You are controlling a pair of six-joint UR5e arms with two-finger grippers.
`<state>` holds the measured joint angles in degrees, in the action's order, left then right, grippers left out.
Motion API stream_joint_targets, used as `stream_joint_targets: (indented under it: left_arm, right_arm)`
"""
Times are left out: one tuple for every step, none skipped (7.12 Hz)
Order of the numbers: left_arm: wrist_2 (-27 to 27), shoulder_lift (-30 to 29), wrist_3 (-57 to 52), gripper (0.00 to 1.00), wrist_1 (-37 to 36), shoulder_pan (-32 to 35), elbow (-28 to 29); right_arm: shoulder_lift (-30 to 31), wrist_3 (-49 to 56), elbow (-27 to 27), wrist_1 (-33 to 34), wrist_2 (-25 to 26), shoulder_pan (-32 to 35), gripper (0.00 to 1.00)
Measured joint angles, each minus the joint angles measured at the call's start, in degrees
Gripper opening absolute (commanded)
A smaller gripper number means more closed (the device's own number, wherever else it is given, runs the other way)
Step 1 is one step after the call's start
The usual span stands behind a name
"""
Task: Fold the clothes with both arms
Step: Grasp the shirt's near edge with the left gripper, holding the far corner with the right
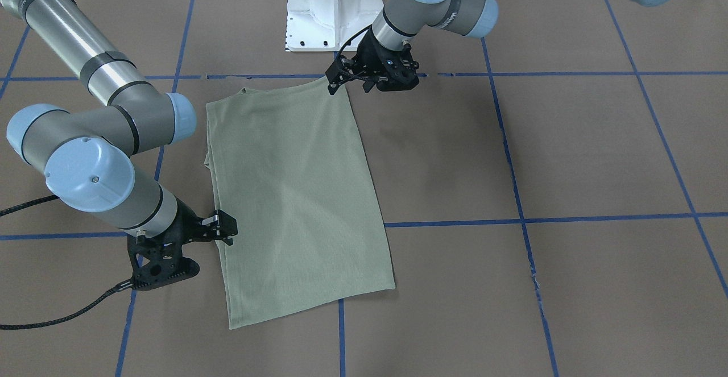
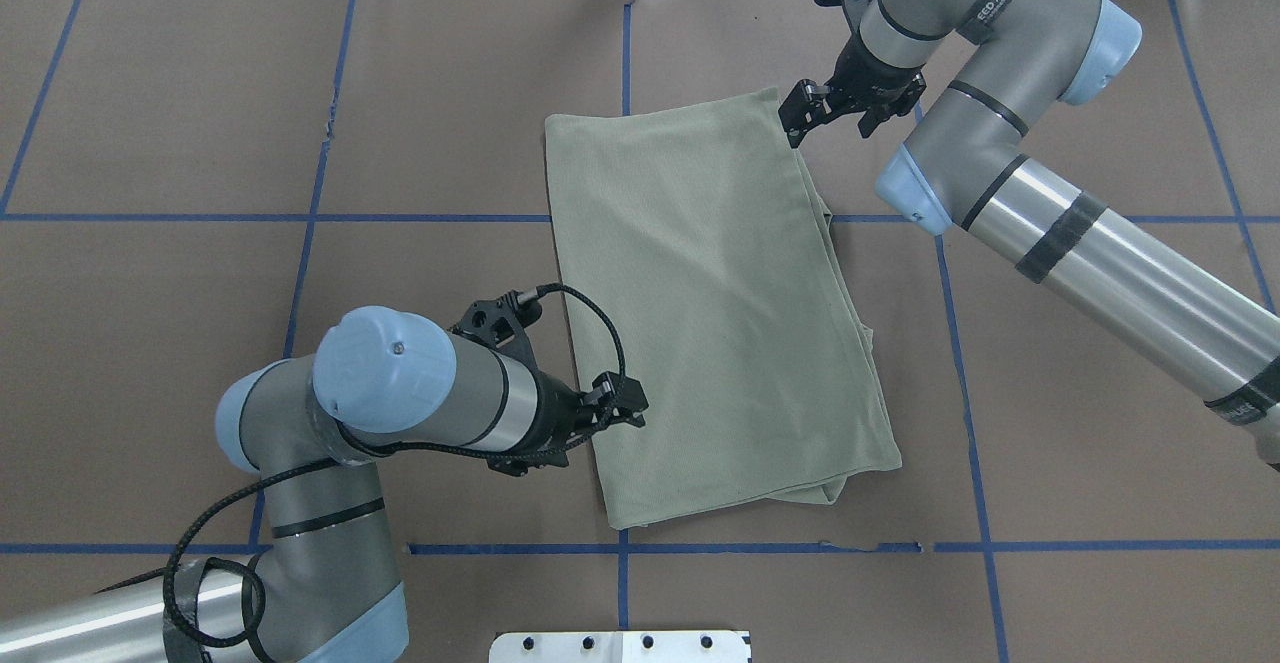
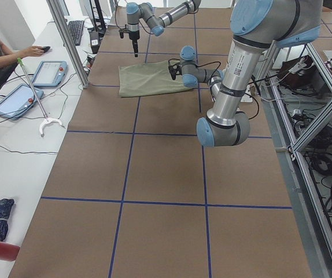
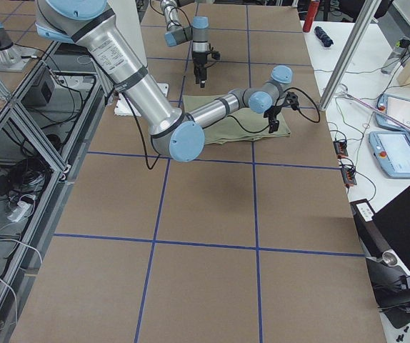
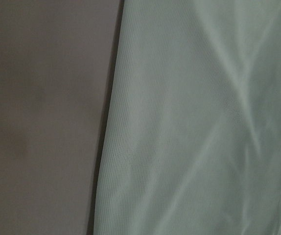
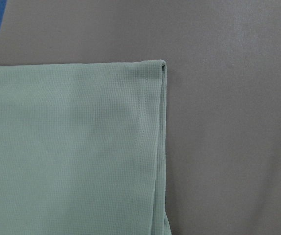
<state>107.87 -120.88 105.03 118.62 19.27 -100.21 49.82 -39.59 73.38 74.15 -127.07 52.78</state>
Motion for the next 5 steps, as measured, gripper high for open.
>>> stream_joint_targets:
  left_arm:
    - [-0.07,-0.84,2.46,0.99,0.05,-1.30,1.66]
    - [-0.12,-1.76,4.24,0.97,0.03,-1.98,2.73]
    - [-0.19,-2.63,5.31,0.96,0.01,-2.65,3.88]
    - [-0.28,-3.22,5.75,0.96,0.04,-2.94,5.06]
    - [-0.34,-3.50,5.91,0.95,0.09,-3.10,5.81]
  right_arm:
    - [0.81,-1.09,1.38,-0.08,-0.35,-0.02,1.00]
    - [1.13,-1.68,1.81,-0.23,-0.40,-0.07,1.00]
    - [1.23,-2.00,1.94,-0.34,-0.37,-0.14,1.00]
    - [1.27,-2.16,1.93,-0.38,-0.32,-0.15,1.00]
    - [1.26,-2.21,1.90,-0.40,-0.28,-0.17,1.00]
